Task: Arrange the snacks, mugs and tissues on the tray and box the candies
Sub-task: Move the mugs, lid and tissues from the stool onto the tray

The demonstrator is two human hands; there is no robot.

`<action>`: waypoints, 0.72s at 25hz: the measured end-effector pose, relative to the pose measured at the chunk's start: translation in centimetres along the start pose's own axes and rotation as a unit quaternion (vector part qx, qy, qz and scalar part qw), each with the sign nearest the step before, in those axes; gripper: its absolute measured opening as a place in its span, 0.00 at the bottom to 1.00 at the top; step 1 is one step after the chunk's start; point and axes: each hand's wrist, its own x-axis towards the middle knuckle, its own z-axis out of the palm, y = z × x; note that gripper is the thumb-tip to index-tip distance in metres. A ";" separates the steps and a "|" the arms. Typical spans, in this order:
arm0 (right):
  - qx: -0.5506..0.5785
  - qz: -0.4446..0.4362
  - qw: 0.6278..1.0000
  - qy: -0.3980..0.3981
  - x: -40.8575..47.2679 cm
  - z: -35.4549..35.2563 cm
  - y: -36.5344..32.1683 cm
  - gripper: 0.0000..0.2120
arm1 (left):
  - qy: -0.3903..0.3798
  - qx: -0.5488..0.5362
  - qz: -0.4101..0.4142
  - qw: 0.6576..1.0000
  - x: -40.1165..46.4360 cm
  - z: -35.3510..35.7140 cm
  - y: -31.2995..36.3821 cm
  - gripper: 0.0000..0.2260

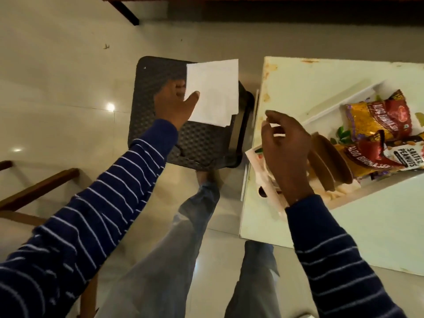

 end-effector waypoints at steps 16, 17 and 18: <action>-0.165 0.082 0.982 0.038 3.5 12.2 -3.4 0.12 | -0.077 -0.037 -0.054 0.995 3.2 0.1 -4.5 0.25; -0.149 0.105 0.982 0.054 3.8 12.2 -3.4 0.13 | -0.080 -0.044 -0.058 0.994 3.3 0.0 -4.6 0.25; -0.125 0.137 0.981 0.056 4.3 12.2 -3.4 0.15 | -0.083 -0.051 -0.061 0.993 3.4 -0.1 -4.6 0.25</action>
